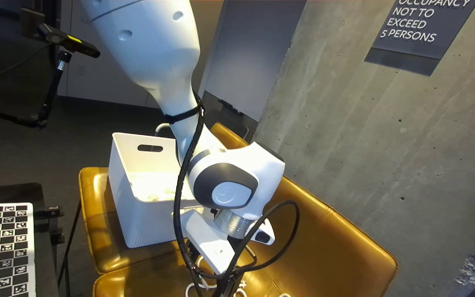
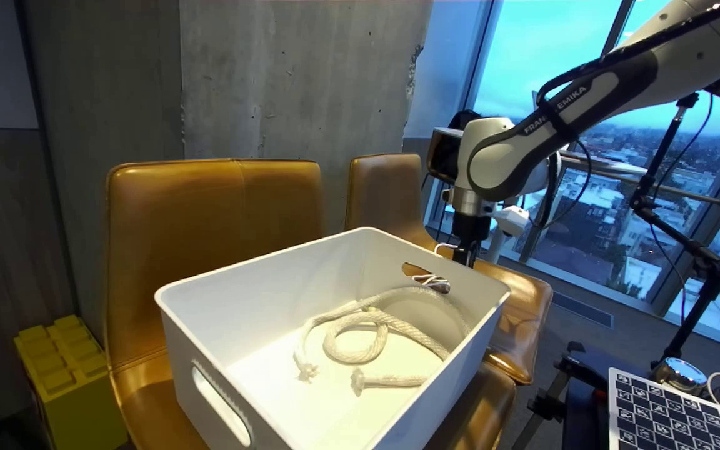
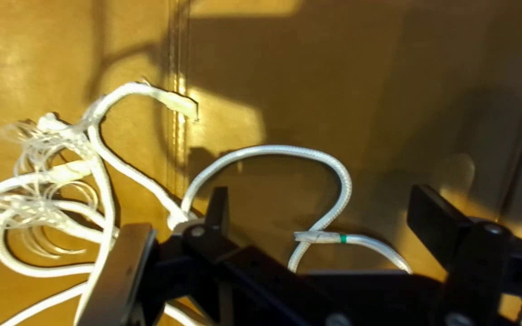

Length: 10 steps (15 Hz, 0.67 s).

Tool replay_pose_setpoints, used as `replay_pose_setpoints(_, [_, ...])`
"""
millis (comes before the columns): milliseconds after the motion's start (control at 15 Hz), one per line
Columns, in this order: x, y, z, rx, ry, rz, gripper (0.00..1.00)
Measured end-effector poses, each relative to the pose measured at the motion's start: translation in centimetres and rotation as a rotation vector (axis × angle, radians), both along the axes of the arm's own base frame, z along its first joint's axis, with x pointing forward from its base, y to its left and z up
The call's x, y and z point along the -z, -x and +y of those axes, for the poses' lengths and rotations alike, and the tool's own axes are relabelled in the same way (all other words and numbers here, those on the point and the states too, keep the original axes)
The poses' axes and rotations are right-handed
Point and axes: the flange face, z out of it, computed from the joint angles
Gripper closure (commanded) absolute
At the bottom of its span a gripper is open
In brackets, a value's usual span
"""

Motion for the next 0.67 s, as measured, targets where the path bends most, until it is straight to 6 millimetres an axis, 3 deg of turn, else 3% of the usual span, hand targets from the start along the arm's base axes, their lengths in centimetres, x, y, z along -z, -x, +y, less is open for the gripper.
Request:
replay_pose_setpoints(267, [2.2, -0.6, 1.5, -0.025, -0.007, 0.022, 0.00])
replay_pose_setpoints(600, [5.2, 0.2, 0.5, -0.018, -0.005, 0.064, 0.00])
replay_pose_setpoints(667, [5.8, 0.5, 0.3, -0.015, -0.006, 0.073, 0.07])
